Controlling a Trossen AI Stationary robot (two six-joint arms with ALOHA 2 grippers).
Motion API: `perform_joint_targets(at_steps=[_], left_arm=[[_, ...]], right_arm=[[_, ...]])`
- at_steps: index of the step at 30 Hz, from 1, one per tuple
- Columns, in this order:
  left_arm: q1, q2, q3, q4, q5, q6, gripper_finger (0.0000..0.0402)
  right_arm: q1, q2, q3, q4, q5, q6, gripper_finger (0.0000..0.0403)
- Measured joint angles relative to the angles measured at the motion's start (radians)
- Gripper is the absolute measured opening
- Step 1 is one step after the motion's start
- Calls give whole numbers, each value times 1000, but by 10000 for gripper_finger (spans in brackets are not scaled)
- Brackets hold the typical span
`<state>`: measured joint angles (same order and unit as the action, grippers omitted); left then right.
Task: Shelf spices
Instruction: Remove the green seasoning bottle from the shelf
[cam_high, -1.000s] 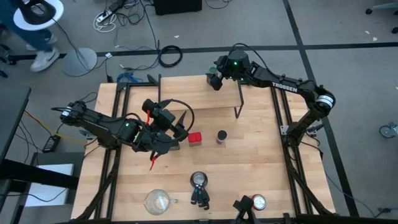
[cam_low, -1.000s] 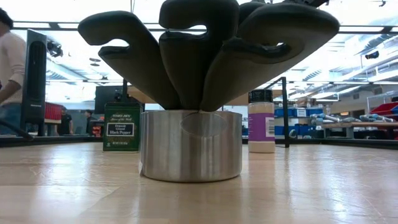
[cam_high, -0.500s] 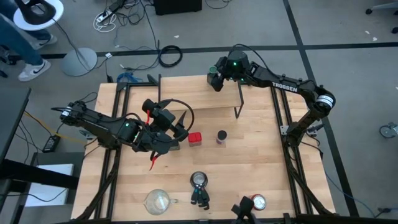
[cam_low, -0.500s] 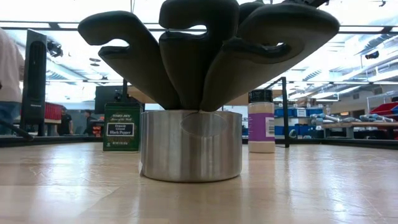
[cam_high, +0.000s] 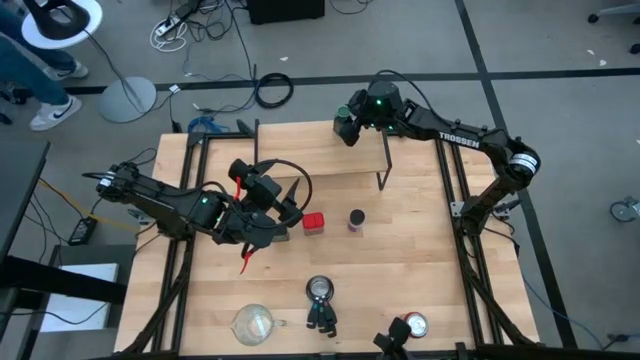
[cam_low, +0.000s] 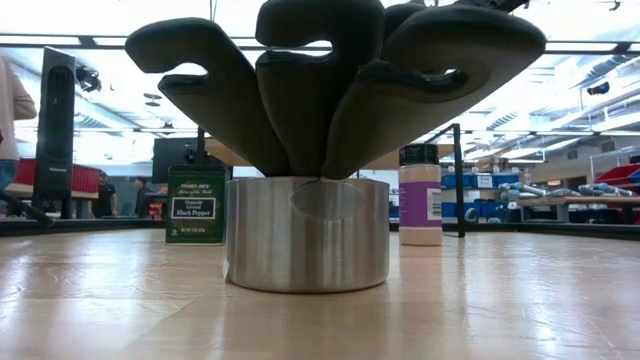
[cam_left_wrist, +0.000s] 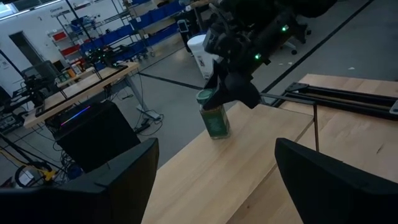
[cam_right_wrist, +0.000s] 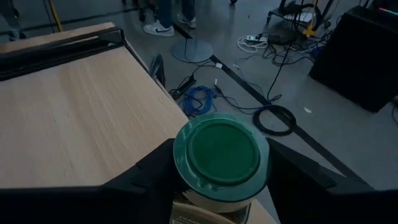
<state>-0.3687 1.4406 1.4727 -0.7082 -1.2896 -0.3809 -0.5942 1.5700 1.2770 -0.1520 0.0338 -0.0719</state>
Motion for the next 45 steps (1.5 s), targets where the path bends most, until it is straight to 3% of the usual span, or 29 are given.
perform_joint_targets(at_steps=[5,14,23,27,36,45], left_arm=[[0,0,0,-2,0,1,325],[0,0,-19,7,0,-16,325],[0,0,-97,9,13,-101,325],[0,0,-126,14,37,-128,325],[0,0,-184,68,65,-154,325],[0,0,-185,68,87,-176,325]], right_arm=[[24,-66,0,5,5,2,204],[135,-246,0,-97,130,31,204],[381,-372,-62,-245,411,130,204],[514,-419,-167,-277,547,291,204],[830,-481,-437,-371,869,817,204],[918,-452,-451,-479,854,1070,204]])
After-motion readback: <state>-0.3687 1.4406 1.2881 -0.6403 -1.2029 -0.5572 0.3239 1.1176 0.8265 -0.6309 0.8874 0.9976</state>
